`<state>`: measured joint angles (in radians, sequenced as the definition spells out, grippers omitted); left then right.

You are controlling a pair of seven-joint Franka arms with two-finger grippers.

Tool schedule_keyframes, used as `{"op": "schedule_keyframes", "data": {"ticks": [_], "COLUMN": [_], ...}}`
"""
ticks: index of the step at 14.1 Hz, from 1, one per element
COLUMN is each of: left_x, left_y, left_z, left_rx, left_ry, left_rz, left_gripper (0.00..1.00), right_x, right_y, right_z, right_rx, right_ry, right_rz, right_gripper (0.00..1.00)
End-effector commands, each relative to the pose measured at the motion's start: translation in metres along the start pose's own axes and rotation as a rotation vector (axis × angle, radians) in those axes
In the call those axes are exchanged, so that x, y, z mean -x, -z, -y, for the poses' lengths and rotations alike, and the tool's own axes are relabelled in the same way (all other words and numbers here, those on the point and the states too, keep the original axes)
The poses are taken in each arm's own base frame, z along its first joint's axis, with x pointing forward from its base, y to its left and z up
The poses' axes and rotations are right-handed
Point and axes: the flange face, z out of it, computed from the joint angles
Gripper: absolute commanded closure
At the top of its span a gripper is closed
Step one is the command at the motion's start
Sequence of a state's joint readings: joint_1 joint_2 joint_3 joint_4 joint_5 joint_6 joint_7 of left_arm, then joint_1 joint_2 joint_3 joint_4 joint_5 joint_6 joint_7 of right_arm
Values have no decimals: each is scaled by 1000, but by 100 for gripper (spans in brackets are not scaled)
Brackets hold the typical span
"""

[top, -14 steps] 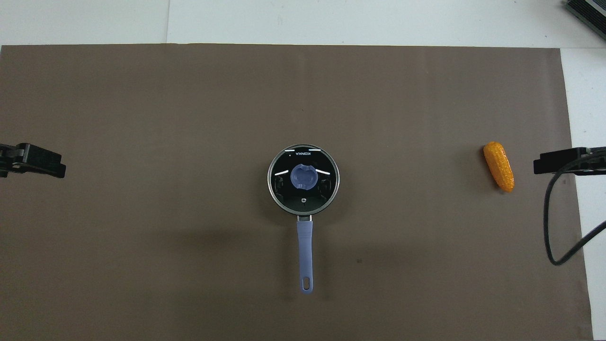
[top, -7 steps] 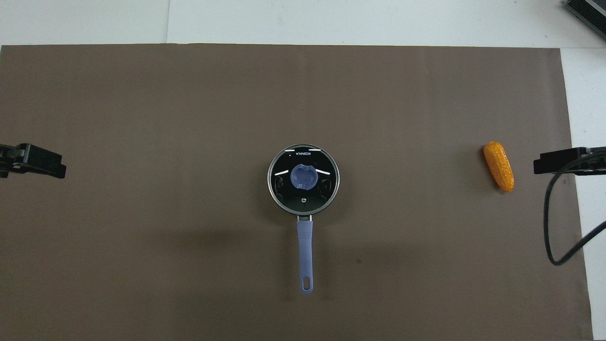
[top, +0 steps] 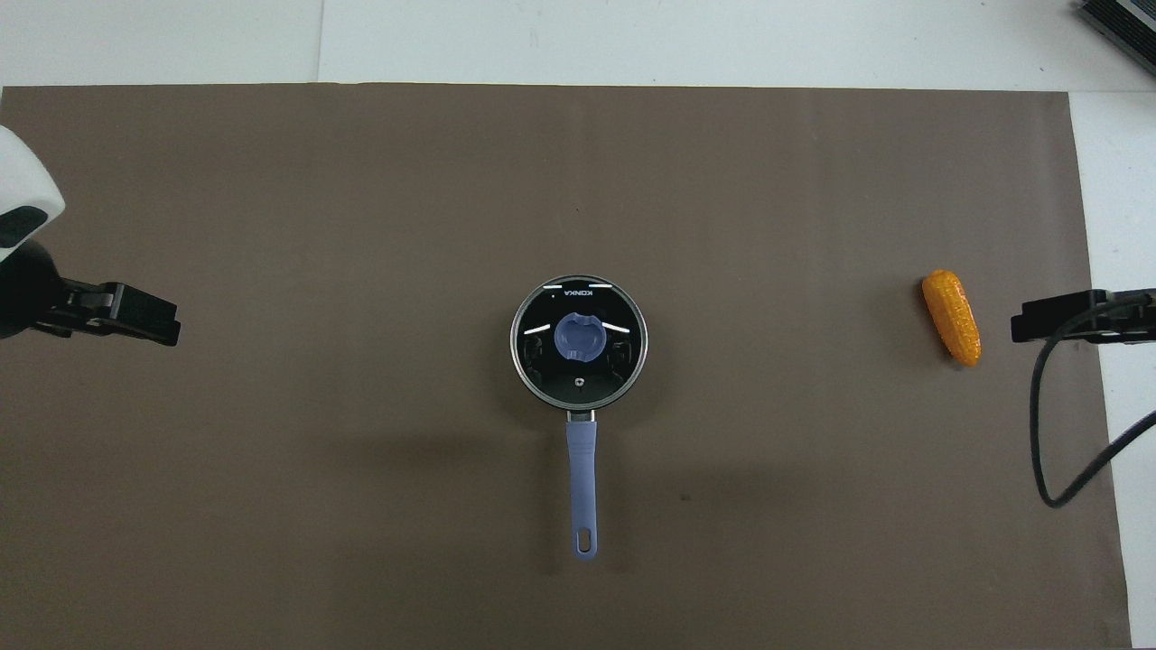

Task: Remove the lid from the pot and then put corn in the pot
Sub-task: 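Reach the left gripper to the pot lid while the right gripper reaches the corn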

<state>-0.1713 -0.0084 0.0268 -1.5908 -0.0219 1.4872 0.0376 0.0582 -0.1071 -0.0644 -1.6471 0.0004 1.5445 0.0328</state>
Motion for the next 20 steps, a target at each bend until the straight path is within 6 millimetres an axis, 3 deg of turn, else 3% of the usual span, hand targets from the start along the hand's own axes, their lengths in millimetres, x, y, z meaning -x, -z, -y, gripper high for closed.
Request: {"op": "schedule_keyframes", "data": {"ticks": [1,3,6,8,11,14,18,20], "left_x": [-2,-4,-9,-12,-22,-27,-45,-49], "left_y": [-21,-33,-52,-66,-89,-98,-137,-144], "left_z": [-34,-51,-90,-112,-150,-176,-241,-270], "left_rx": [-3,-5,-10,-9,-10,3,10,18], "left_ry": [-49,-66,-64,-37,-1,57,214,235], "left_rz": [-6,-10,-25,-52,-61,-92,-103,-105], "left_gripper": [0,0,0,0,0,0,0,0], "right_x": [-4,-11,-35,-50,-72,-83,-81,-84], "right_y": [-19,-34,-72,-109,-189,-238,-290,-320], "right_z": [-12,-26,-39,-57,-97,-117,-119,-123], "right_rx": [-1,3,7,10,16,21,21,16], "right_ry": [37,112,135,156,243,257,332,372], "right_rz": [-11,-49,-31,-20,-6,-3,6,28], "right_gripper": [0,0,0,0,0,0,0,0]}}
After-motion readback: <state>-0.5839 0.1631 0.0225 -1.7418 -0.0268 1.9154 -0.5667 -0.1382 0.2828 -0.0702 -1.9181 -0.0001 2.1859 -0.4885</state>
